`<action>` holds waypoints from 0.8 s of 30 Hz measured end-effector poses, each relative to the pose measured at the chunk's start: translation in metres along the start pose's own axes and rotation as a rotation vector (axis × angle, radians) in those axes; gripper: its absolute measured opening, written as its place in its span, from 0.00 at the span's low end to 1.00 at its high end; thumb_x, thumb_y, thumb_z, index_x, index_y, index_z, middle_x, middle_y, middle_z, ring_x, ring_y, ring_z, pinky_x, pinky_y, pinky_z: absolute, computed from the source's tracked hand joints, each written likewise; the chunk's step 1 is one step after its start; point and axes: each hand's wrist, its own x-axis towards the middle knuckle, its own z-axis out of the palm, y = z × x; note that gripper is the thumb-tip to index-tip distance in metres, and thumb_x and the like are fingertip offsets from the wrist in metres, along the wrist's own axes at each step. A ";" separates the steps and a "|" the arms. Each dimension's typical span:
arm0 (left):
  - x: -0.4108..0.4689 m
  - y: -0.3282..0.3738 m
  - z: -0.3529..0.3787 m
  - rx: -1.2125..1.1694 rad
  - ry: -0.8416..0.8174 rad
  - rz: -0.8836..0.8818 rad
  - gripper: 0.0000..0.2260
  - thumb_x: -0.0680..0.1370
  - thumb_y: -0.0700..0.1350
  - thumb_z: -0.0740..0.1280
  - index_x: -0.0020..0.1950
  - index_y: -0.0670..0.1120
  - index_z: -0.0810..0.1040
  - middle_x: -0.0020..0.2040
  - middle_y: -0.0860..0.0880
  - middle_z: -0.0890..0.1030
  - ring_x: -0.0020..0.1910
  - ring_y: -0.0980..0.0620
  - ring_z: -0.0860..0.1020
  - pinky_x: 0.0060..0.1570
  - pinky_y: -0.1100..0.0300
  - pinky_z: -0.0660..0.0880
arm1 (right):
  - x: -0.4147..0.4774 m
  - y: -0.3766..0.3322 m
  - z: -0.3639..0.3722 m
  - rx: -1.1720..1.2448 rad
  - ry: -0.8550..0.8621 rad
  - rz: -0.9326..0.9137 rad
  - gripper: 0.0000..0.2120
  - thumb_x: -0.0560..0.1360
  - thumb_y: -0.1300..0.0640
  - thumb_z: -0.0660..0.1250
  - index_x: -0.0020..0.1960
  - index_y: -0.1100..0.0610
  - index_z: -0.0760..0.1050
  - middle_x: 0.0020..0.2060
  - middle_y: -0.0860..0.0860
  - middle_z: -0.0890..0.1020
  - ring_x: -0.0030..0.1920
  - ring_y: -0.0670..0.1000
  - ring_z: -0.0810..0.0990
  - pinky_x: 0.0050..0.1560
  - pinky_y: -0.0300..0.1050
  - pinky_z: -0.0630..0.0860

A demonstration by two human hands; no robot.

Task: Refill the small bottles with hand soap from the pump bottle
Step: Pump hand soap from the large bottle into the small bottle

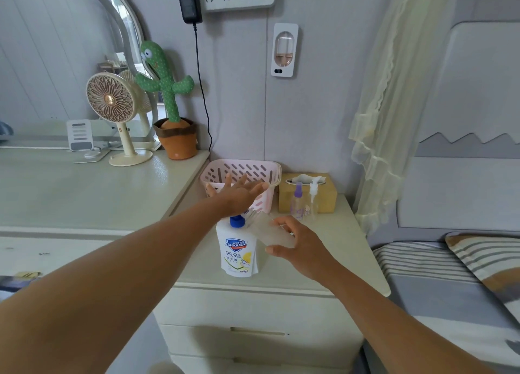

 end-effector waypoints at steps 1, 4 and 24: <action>-0.003 0.003 0.000 -0.018 0.006 0.008 0.25 0.81 0.60 0.42 0.77 0.53 0.53 0.78 0.48 0.47 0.75 0.48 0.37 0.68 0.43 0.30 | 0.000 0.001 0.000 0.000 0.000 0.001 0.22 0.71 0.53 0.72 0.62 0.48 0.69 0.45 0.35 0.70 0.47 0.39 0.71 0.42 0.26 0.66; -0.010 0.005 0.004 -0.010 0.027 -0.025 0.25 0.81 0.61 0.41 0.77 0.55 0.53 0.78 0.51 0.48 0.76 0.49 0.39 0.67 0.43 0.30 | 0.000 0.004 0.004 0.010 -0.011 0.009 0.22 0.71 0.54 0.72 0.62 0.48 0.69 0.48 0.38 0.72 0.48 0.40 0.71 0.42 0.25 0.66; -0.013 0.005 0.007 0.081 0.012 -0.014 0.20 0.84 0.52 0.43 0.77 0.56 0.50 0.78 0.50 0.46 0.76 0.47 0.39 0.68 0.42 0.33 | -0.004 0.004 0.002 -0.003 -0.029 0.033 0.22 0.71 0.53 0.72 0.62 0.48 0.69 0.53 0.45 0.73 0.53 0.47 0.72 0.45 0.30 0.68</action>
